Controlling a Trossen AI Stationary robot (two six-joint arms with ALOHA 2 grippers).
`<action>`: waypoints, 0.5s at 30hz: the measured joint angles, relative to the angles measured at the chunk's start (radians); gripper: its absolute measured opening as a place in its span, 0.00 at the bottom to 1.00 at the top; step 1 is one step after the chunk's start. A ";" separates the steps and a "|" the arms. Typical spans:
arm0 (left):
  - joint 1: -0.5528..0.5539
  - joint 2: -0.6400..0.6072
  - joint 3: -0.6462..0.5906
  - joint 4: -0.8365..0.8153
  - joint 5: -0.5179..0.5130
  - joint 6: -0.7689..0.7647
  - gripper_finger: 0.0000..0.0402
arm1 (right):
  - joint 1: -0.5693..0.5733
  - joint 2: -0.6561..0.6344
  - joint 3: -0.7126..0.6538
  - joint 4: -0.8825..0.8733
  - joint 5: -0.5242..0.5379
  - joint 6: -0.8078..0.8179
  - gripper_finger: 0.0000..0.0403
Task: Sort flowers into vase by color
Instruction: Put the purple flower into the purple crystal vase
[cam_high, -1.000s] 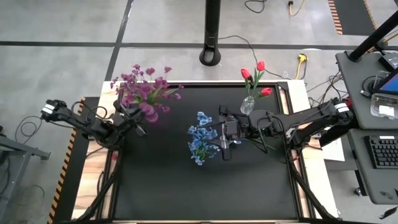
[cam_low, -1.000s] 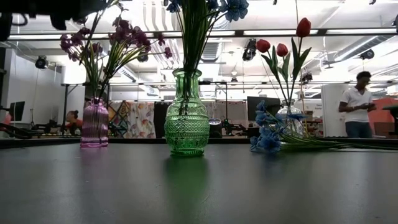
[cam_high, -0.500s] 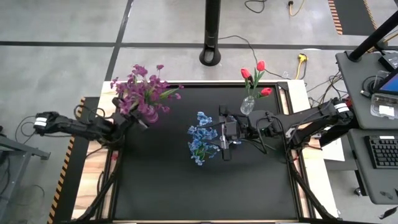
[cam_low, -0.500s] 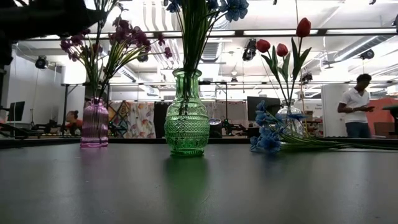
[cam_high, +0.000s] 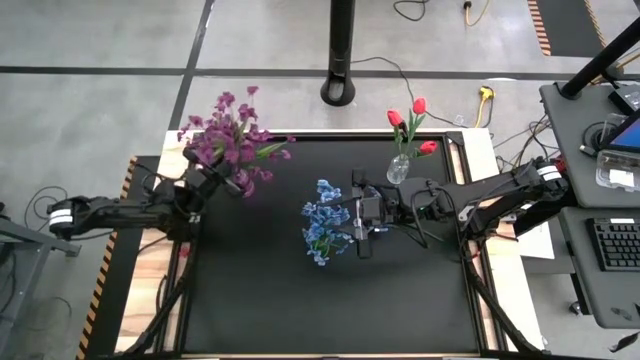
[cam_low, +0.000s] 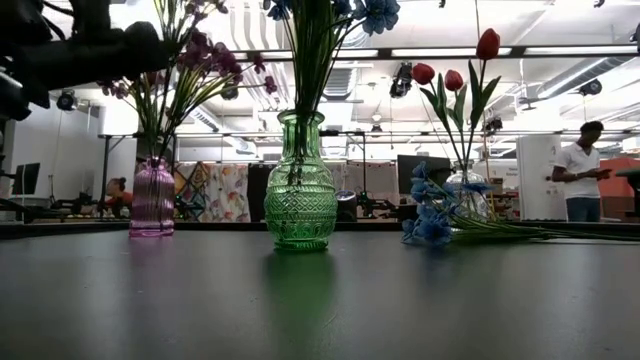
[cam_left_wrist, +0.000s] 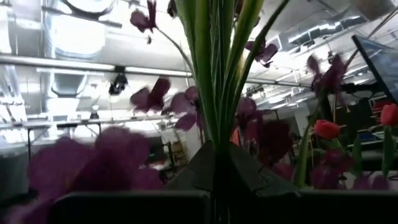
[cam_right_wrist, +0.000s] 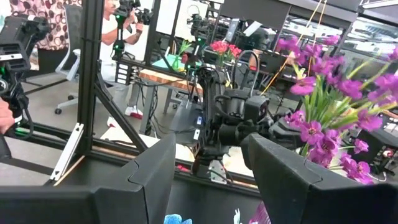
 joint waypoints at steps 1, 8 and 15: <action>0.008 0.009 -0.002 0.000 0.002 -0.018 0.00 | 0.000 0.000 0.000 -0.001 0.000 -0.001 0.48; 0.027 0.065 -0.008 0.026 0.011 -0.038 0.00 | 0.000 0.000 0.000 -0.010 0.000 -0.010 0.48; 0.028 0.106 -0.009 0.051 0.010 -0.052 0.00 | 0.000 0.000 0.000 -0.011 0.000 -0.010 0.48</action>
